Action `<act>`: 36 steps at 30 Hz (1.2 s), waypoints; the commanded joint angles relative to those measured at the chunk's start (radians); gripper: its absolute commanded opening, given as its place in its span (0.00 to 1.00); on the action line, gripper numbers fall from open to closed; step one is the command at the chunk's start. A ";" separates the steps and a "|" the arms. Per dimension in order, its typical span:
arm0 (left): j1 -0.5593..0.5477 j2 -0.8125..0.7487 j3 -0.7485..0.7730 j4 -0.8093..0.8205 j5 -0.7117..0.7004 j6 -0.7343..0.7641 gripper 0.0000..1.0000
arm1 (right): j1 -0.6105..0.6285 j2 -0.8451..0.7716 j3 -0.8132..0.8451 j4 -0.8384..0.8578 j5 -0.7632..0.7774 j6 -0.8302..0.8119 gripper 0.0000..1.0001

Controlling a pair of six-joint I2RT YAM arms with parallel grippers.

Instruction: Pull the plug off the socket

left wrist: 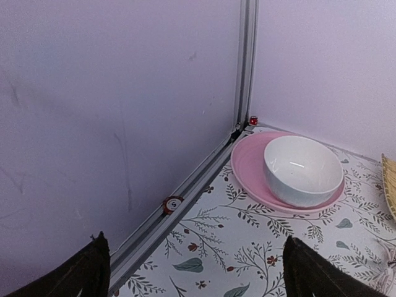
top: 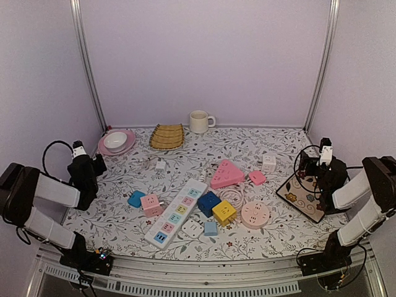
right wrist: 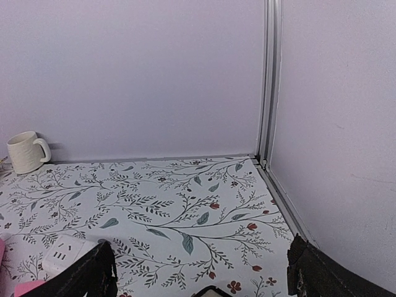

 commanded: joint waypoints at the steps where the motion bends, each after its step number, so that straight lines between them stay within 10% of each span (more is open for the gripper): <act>1: 0.010 -0.001 -0.026 0.175 0.070 0.071 0.97 | -0.005 0.010 -0.009 0.040 -0.020 -0.008 0.99; 9: 0.014 -0.034 -0.037 0.142 0.275 0.105 0.97 | -0.005 0.010 -0.009 0.040 -0.047 -0.015 0.99; 22: 0.028 0.212 -0.121 0.630 0.370 0.240 0.97 | -0.006 0.008 -0.014 0.048 -0.087 -0.032 0.99; 36: 0.040 0.189 -0.071 0.489 0.393 0.219 0.97 | -0.004 0.008 -0.008 0.037 -0.082 -0.030 0.99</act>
